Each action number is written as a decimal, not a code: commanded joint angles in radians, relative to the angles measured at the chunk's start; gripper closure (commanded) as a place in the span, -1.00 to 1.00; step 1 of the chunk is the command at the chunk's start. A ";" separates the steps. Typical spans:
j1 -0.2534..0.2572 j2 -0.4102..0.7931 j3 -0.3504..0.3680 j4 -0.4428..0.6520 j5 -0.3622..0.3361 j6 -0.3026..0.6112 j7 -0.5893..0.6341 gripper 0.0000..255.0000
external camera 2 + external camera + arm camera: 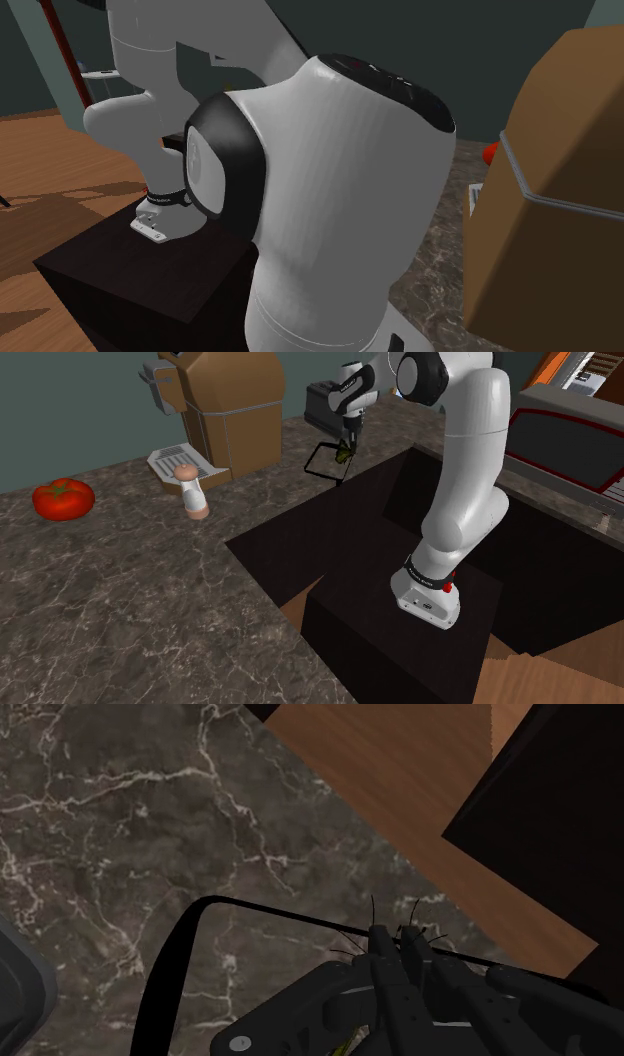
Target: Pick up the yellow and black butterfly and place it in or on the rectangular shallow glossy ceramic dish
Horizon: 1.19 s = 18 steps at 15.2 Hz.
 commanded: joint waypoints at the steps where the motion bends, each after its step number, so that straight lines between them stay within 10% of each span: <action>1: 0.002 0.003 0.003 -0.004 0.001 0.000 0.000 1.00; 2: 0.002 0.001 0.003 -0.005 0.001 -0.001 0.000 -1.00; 18: 0.019 -0.043 0.002 0.060 -0.005 -0.112 0.004 -1.00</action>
